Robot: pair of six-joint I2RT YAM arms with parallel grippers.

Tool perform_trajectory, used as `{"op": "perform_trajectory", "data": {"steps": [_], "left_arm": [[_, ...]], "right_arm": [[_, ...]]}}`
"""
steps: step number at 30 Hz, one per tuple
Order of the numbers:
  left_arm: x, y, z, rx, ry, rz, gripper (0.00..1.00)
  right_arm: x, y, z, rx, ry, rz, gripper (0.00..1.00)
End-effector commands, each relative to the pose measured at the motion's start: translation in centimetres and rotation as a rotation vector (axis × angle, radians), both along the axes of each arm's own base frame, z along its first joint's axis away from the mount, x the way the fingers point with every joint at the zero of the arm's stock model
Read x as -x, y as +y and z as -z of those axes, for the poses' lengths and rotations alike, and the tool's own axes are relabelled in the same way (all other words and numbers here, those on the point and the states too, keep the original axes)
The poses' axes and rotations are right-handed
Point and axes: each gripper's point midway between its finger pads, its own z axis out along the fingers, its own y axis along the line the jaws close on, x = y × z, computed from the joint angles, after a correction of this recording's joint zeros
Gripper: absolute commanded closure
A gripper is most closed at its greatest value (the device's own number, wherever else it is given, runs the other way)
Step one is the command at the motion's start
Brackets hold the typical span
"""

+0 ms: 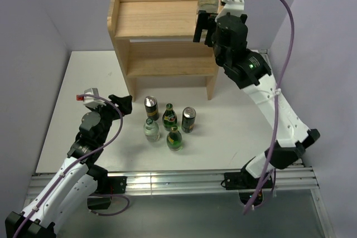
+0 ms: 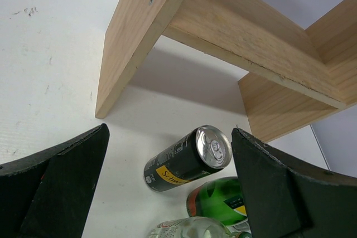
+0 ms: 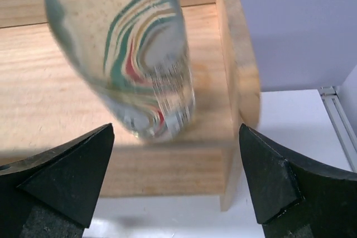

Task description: Place and organize the beverage onto the shelf

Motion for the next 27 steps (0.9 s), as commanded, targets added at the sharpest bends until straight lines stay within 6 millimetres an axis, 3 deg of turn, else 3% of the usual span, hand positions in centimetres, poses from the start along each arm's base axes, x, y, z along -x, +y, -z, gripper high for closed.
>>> {"op": "perform_trajectory", "data": {"steps": [1, 4, 7, 12, 14, 15, 16, 18, 19, 21, 22, 23, 25, 27], "left_arm": [[-0.1, 0.1, -1.6, 0.003, -0.045, -0.005, 0.02], [-0.1, 0.1, -1.7, 0.002, -0.045, -0.01, 0.02], [-0.2, 0.3, -1.7, -0.004, -0.041, -0.019, 0.02], [-0.2, 0.3, -1.4, -0.003, -0.035, -0.02, 0.02], [-0.2, 0.3, -1.4, -0.004, -0.033, -0.02, 0.02], [-0.2, 0.3, -1.3, -0.005, -0.031, -0.022, 0.02], [-0.2, 0.4, -1.4, -0.005, -0.036, -0.023, 0.02], [-0.4, 0.3, -1.2, -0.003, -0.032, -0.025, 0.02], [-0.4, 0.3, -1.2, -0.002, -0.032, -0.022, 0.02], [-0.5, 0.1, -1.1, 0.001, -0.027, -0.016, 0.02], [-0.5, 0.1, -1.0, 0.001, -0.026, -0.017, 0.02], [-0.5, 0.0, -1.0, 0.001, -0.026, -0.014, 0.02], [-0.6, 0.1, -0.9, 0.001, -0.023, -0.018, 0.02], [-0.5, 0.1, -1.0, 0.001, -0.024, -0.021, 0.02]], "right_arm": [[3.6, -2.1, -3.1, -0.1, -0.089, 0.054, 0.0], [6.7, -1.8, -1.5, -0.108, -0.082, 0.048, 0.0], [10.0, -0.4, 1.6, -0.11, -0.049, 0.022, 0.0], [13.7, 0.4, 8.6, -0.131, 0.049, -0.026, 0.02], [15.4, 1.0, 12.4, -0.157, 0.096, -0.063, 0.02], [15.9, 1.3, 13.7, -0.166, 0.109, -0.074, 0.03], [16.5, 1.3, 16.6, -0.176, 0.143, -0.075, 0.03], [17.2, 2.3, 19.2, -0.197, 0.175, -0.109, 0.03], [17.6, 2.4, 22.1, -0.192, 0.207, -0.107, 0.03], [18.0, 3.6, 24.2, -0.245, 0.233, -0.143, 0.03], [18.3, 3.7, 26.9, -0.218, 0.262, -0.154, 0.02], [18.3, 4.7, 27.3, -0.256, 0.263, -0.19, 0.02], [18.5, 5.0, 29.2, -0.257, 0.28, -0.2, 0.02], [18.3, 5.6, 30.0, -0.259, 0.279, -0.205, 0.02]]}}
